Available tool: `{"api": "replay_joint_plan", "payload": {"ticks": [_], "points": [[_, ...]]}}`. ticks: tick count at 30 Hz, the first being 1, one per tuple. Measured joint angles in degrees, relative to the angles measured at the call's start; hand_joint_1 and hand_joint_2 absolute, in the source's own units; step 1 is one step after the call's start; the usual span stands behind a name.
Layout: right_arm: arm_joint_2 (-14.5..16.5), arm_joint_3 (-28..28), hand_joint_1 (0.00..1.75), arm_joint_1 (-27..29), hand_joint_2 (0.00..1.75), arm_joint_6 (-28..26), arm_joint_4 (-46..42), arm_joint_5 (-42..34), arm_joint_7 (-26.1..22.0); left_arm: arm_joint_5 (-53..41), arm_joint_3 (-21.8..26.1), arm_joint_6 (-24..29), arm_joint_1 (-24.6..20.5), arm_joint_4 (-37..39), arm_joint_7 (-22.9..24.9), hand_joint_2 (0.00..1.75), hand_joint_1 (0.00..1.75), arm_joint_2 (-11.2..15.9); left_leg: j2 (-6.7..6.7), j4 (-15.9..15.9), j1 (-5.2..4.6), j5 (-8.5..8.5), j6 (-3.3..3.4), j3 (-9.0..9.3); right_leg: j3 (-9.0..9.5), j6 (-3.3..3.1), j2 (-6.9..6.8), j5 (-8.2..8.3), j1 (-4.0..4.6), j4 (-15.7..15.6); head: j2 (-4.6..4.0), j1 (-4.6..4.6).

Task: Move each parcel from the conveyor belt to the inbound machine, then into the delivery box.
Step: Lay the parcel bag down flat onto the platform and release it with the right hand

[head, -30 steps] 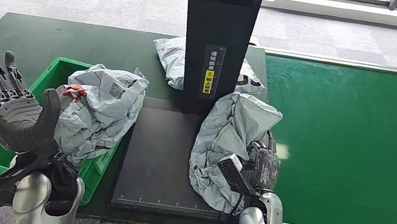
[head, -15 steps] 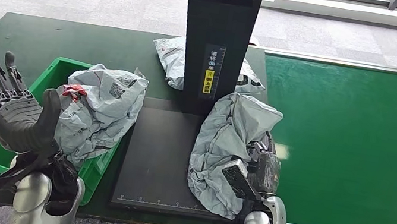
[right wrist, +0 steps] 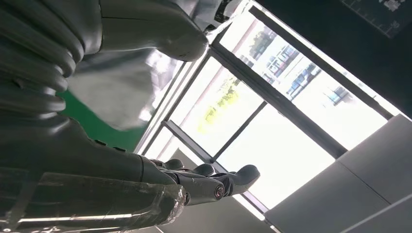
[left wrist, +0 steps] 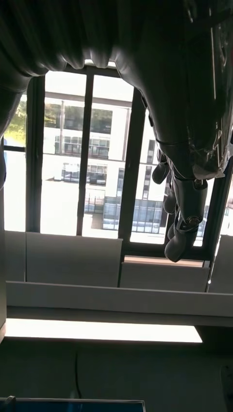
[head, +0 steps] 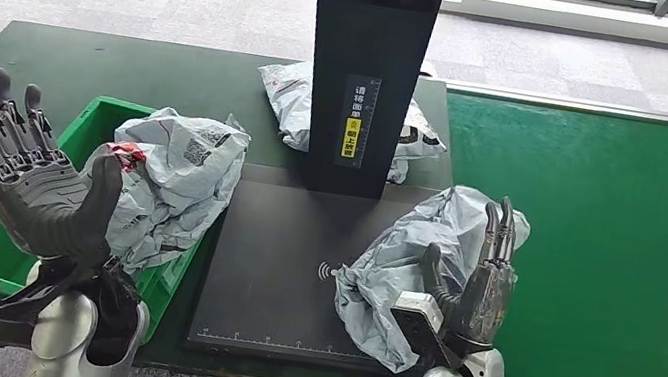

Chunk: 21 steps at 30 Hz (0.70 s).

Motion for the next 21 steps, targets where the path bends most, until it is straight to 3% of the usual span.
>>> {"api": "replay_joint_plan", "payload": {"ticks": [11,21], "points": [[0.3,0.0,0.00,0.2,0.00,-0.6,-1.9,-2.7,-1.9,-3.5,-5.0,0.3,-1.5,4.5,0.0,1.75,0.00,0.1,0.02,0.0,0.00,0.01,0.01,0.00,0.00,0.01,0.02,0.02,0.00,0.0,0.00,0.00],[0.3,0.0,0.00,0.2,0.00,0.8,-1.9,-3.7,-1.9,-5.3,-6.4,1.4,-1.9,5.9,0.0,1.75,0.00,0.1,0.02,0.0,0.00,0.00,0.00,-0.01,0.00,0.00,0.01,0.01,0.00,0.0,0.00,0.00]]}}
